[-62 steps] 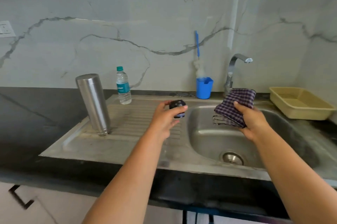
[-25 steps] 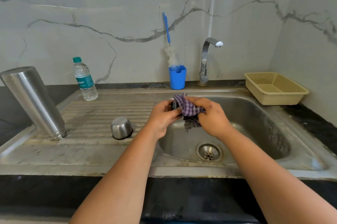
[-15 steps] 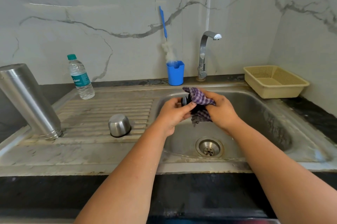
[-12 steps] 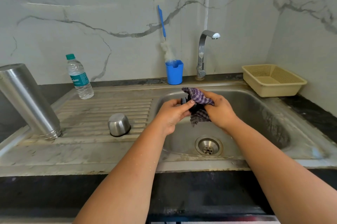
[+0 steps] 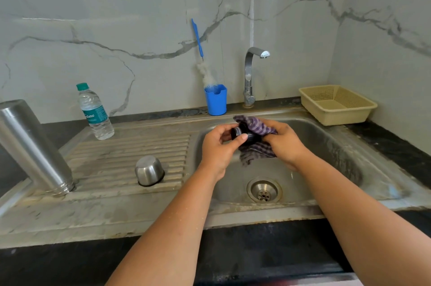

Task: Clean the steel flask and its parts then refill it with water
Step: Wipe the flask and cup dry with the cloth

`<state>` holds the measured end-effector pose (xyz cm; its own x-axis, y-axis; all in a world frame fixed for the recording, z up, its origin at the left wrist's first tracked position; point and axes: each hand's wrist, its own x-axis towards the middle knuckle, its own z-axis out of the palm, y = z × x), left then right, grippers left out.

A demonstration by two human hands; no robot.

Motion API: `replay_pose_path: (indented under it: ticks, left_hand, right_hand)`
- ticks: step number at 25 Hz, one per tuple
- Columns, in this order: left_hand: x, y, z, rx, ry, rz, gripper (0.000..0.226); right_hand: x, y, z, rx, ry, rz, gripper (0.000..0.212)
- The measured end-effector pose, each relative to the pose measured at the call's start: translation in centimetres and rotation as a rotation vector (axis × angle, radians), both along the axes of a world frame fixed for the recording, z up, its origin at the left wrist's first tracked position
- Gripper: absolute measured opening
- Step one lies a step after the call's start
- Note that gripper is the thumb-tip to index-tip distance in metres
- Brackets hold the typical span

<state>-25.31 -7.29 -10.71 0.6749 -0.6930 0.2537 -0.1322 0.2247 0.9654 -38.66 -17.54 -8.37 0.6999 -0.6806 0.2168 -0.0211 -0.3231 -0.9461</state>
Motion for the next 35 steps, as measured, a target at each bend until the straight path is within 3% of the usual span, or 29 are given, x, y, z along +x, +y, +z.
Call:
replay_pose_path:
  ticks: [2,4,8,13,17,19,24,27,30,35]
  left_hand:
    - [0.3,0.3,-0.1,-0.036,0.103,-0.005,0.026]
    - [0.7,0.5,0.0,-0.046,0.100,-0.053,0.027]
    - [0.3,0.6,-0.1,0.024,-0.114,-0.075,0.034]
    - [0.5,0.8,0.4,-0.074,0.127,-0.046,0.031]
    - [0.2,1.0,0.7,-0.123,-0.076,-0.052,0.036]
    - [0.1,1.1,0.5,-0.114,-0.107,-0.052,0.038]
    - [0.5,0.9,-0.6,0.095,-0.482,0.064,0.048]
    - [0.3,0.8,-0.9,0.141,-0.551,0.067,0.077]
    - [0.4,0.3,-0.9,0.237,-0.601,0.099,0.066]
    - [0.4,0.3,-1.1,0.347,-0.633,0.117,0.062]
  right_hand:
    - [0.1,0.6,0.2,-0.220,0.050,-0.025,0.051]
    - [0.3,0.6,0.4,-0.226,0.052,-0.034,0.049]
    - [0.3,-0.1,0.0,0.241,0.010,0.102,0.033]
    - [0.6,0.2,-0.4,-0.044,-0.032,0.012,0.044]
    - [0.9,0.2,0.4,0.446,-0.091,0.082,0.038]
    - [0.5,0.1,0.2,0.572,-0.042,0.092,0.034]
    - [0.8,-0.7,-0.3,0.411,-0.034,0.001,0.037]
    - [0.9,-0.4,-0.6,0.245,0.044,-0.001,0.035]
    - [0.9,-0.1,-0.7,0.081,0.081,-0.021,0.036]
    - [0.7,0.1,0.2,0.117,0.031,-0.026,0.030]
